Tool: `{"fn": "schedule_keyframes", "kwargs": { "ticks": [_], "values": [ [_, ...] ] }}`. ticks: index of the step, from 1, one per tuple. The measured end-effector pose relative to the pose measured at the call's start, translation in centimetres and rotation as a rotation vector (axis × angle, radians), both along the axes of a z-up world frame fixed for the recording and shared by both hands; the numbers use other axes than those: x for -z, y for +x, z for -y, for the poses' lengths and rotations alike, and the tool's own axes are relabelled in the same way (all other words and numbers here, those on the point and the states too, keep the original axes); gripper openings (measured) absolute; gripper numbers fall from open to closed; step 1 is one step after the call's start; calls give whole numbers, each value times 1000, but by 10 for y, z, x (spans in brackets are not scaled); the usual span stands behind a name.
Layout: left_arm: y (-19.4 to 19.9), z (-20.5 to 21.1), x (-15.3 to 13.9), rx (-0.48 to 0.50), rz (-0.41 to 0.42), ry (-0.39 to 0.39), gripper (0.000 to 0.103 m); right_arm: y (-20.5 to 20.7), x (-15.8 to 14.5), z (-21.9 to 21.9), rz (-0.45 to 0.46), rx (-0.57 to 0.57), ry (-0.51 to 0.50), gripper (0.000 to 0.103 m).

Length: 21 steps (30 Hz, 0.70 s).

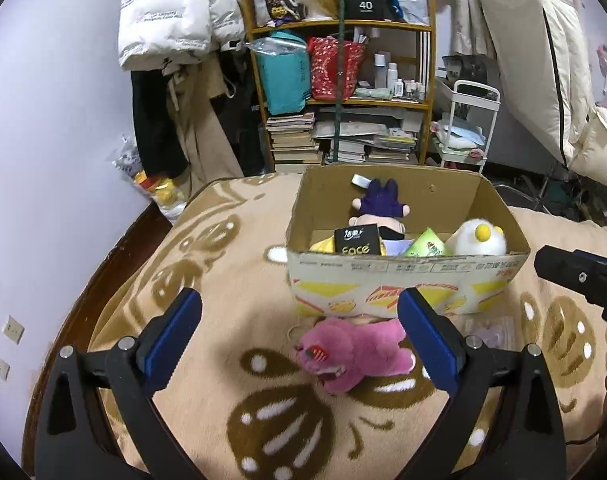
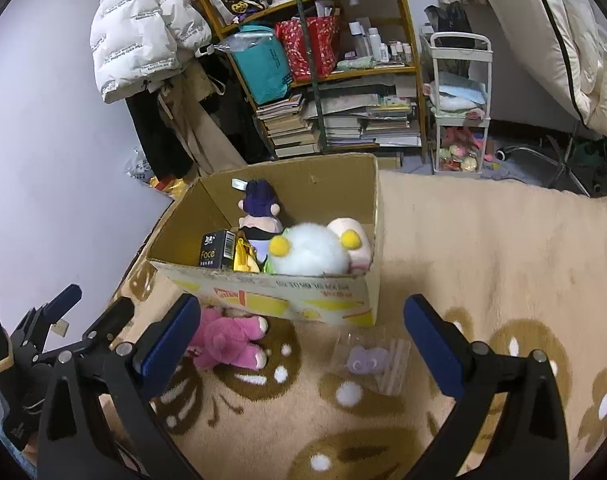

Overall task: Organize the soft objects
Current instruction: 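Lower the left tool onto the pink bear while the right tool approaches the bagged purple plush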

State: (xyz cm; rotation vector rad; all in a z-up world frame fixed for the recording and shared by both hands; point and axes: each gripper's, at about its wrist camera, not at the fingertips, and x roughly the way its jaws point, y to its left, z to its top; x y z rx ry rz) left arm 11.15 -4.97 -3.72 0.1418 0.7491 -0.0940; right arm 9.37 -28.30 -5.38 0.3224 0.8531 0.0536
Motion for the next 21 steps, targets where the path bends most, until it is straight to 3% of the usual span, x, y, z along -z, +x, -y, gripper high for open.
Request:
{"fn": "schedule_keyframes", "kwargs": {
  "ticks": [13,21],
  "values": [
    [5,-10,10,-2,-82,-52,97,-5,15,-2,-57,6,22,103],
    [26,-17,32,-9,-136,-149,97,7,43,6,-112,24,32,103]
  ]
}}
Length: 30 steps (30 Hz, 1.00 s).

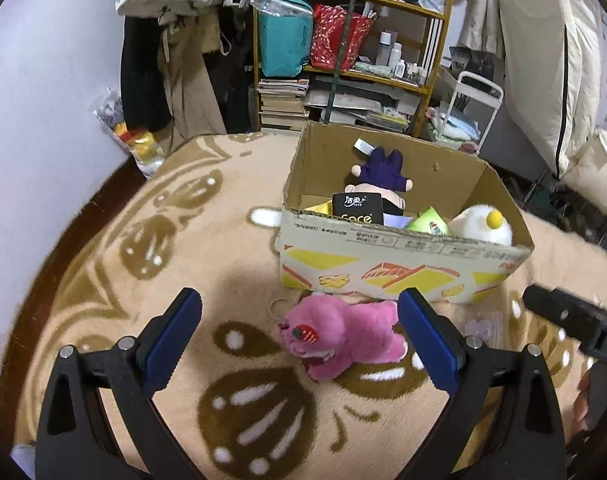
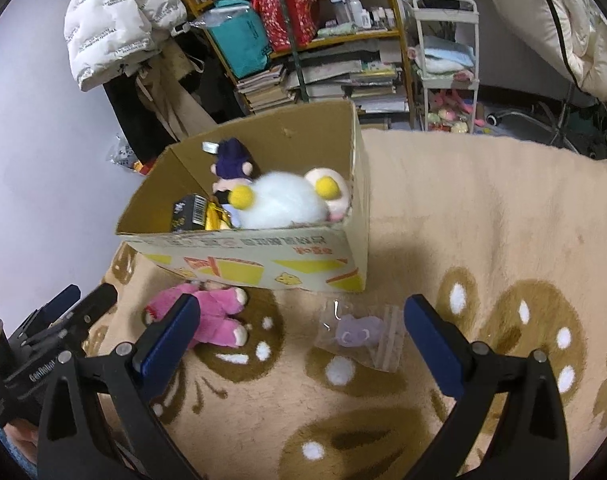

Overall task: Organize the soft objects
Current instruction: 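Lower the left tool onto the pink bear while the right tool approaches the bagged purple plush, then close the left tool on the pink bear while the right tool grips the clear bag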

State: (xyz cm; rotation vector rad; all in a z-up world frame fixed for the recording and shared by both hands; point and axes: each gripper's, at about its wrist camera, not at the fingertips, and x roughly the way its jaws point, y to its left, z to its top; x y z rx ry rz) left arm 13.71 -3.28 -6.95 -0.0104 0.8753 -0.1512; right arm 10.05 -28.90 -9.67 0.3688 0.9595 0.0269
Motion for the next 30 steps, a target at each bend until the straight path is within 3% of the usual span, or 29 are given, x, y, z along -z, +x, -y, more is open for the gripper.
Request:
{"fn": "schedule_keyframes", "kwargs": {
  "ticks": [3,11,30],
  "values": [
    [14,0,11,-5,-27,-44,97,8,13,5,-26,10,21,103],
    [38,8,37,-2,-112,-59,97,24,40,8,-87,35,18,103],
    [56,35,78,92,-254,-2,97,45,97,16,-257,56,6,103]
  ]
}}
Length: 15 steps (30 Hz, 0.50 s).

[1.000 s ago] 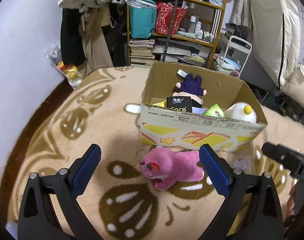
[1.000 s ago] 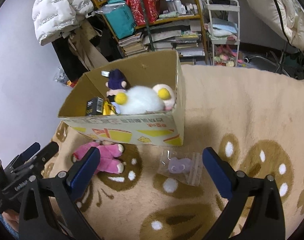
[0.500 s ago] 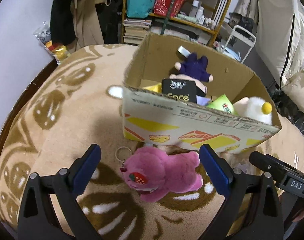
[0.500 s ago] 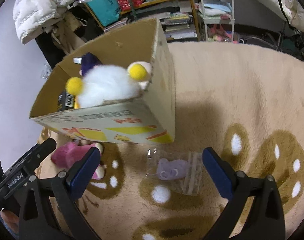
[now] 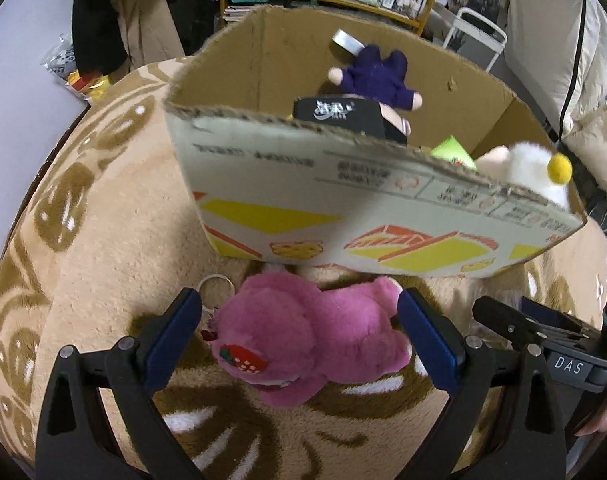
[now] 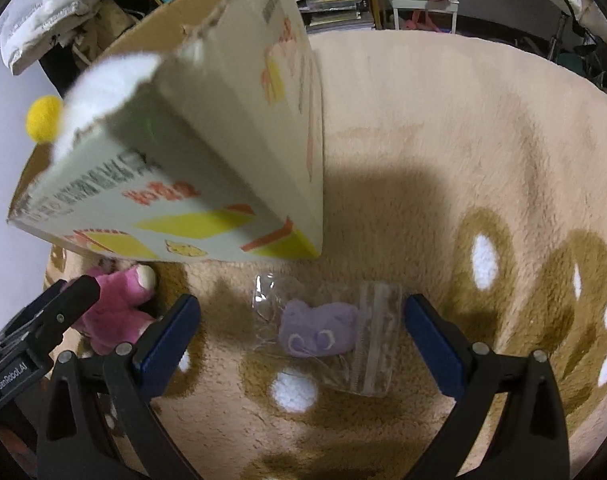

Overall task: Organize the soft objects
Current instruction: 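Close the left tool on the pink bear while the right tool grips the clear bag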

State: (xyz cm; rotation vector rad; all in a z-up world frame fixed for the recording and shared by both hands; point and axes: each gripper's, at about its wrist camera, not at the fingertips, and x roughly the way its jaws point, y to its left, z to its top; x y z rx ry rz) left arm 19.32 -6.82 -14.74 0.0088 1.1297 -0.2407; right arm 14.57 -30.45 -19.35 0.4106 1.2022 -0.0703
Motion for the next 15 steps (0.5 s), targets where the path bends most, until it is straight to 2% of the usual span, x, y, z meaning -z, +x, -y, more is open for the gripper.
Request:
{"fn": "schedule_keyframes", "kwargs": {
  "ticks": [10,15],
  "values": [
    [4,16,18,22,-35,81,97,12,10,-29,-47,-130,-169,103],
    [6,21,20,22,-32,94,97,15,13,-32,-46,-130,-157,103]
  ]
}}
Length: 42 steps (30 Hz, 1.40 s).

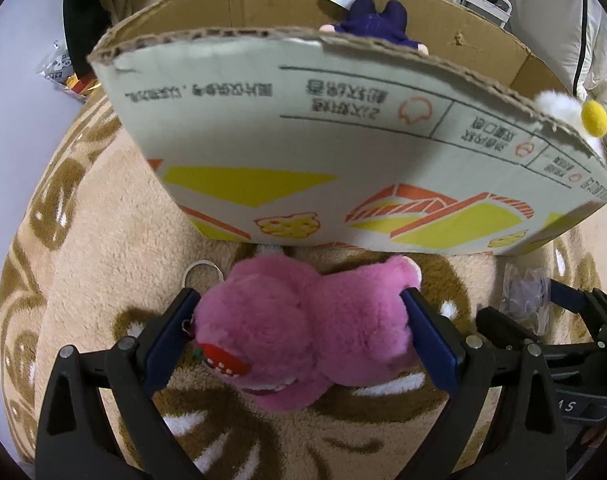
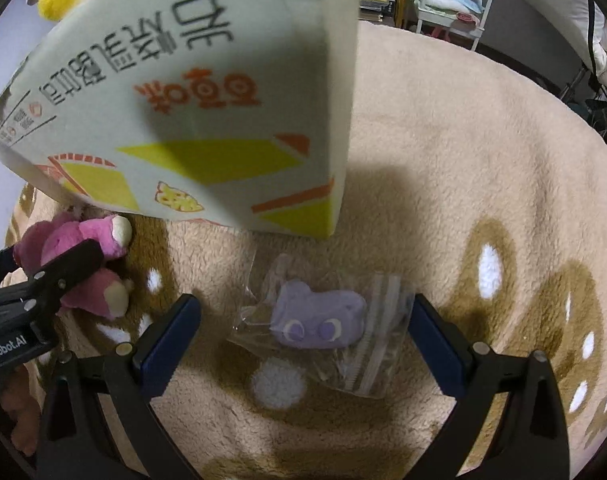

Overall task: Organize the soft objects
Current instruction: 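Close the left tool on the pink bear while the right tool grips the clear bag, then lift the pink bear and bagged plush over the box and release both inside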

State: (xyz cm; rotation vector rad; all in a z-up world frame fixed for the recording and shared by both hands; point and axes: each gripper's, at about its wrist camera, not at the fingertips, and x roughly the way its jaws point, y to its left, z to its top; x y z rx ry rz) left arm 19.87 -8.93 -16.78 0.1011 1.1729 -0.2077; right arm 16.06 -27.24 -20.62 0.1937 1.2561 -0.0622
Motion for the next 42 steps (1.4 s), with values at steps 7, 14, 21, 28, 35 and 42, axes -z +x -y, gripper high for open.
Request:
{"fn": "schedule_keyframes", "kwargs": {
  "ticks": [7,14,21,28,35,42],
  "values": [
    [3,9,3,13,-5,10,97,-8,4,-8,-15,-18,-38,101],
    [-7,15,10,32,16,24,97,-11,3,-15,-27,-36,-84,88],
    [-12,5,17,6,-2,-16,97,-19,1,-22,-7,-38,-100,86],
    [-17,3,17,-3,-7,-24,96,-31,-5,-19,12,-55,-114,86],
    [-29,-17,13,-5,15,-33,90,-45,-17,-22,32,-49,-93,86],
    [-49,-28,6,-18,48,3,89,-60,-32,-18,78,-22,-76,86]
  ]
}}
